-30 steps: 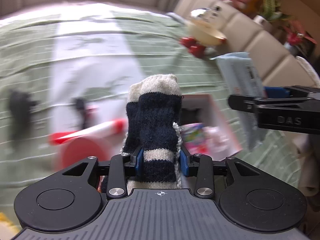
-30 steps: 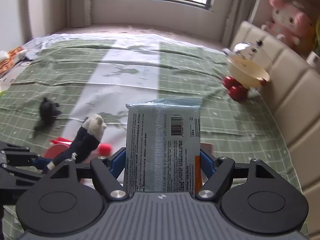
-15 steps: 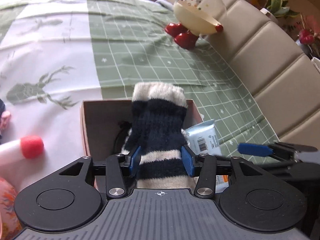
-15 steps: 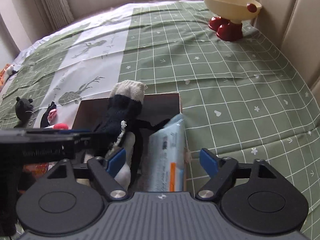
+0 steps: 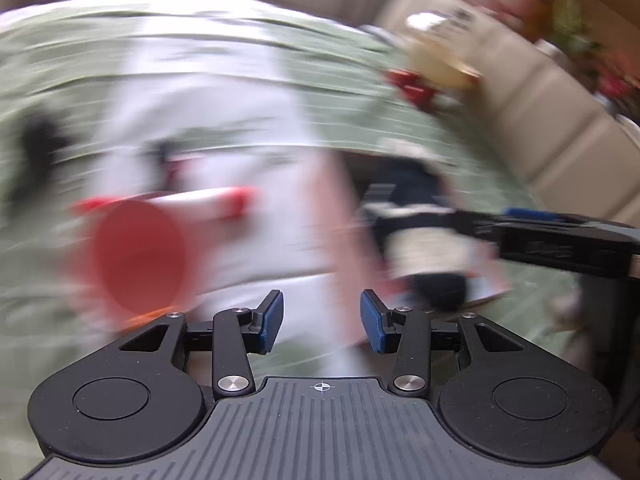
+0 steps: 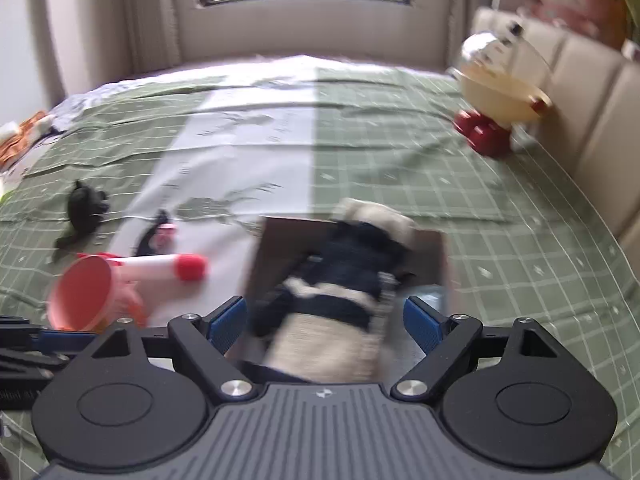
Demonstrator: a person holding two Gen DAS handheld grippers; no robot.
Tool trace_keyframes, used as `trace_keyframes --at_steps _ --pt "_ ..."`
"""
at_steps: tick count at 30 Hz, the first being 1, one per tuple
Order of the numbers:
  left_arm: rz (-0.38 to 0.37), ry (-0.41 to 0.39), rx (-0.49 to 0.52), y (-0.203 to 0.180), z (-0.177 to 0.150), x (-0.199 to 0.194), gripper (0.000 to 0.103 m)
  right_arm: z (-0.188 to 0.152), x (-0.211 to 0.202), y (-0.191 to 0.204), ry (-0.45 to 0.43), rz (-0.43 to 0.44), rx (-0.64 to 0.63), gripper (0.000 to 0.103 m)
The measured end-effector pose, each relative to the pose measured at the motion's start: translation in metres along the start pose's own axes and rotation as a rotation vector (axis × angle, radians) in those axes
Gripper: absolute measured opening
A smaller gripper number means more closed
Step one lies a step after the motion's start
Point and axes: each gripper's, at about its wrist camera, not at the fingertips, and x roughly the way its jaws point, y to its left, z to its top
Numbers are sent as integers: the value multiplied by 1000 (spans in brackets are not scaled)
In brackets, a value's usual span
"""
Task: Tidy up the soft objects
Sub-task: 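Grasp the black plush cat with the right gripper while the left moves to the yellow mesh pad, then grasp the yellow-rimmed mesh pad by its rim with the left gripper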
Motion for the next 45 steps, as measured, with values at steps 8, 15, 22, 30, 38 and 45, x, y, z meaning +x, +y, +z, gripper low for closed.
trace_keyframes --at_steps 8,15,22,30,38,45 --pt "444 -86 -324 194 -46 -108 46 -2 -3 171 21 251 -229 89" --pt "437 -74 -500 270 -89 -155 46 26 47 287 93 359 -281 89" --pt "321 25 -492 280 -115 -153 46 120 162 344 67 130 -165 89" --pt "255 99 -431 285 -112 -140 46 122 262 372 209 35 -141 94" --pt "226 140 -430 287 -106 -124 46 70 187 389 185 169 -265 70" --pt "221 165 -371 274 -98 -106 46 -21 70 362 148 248 -298 70"
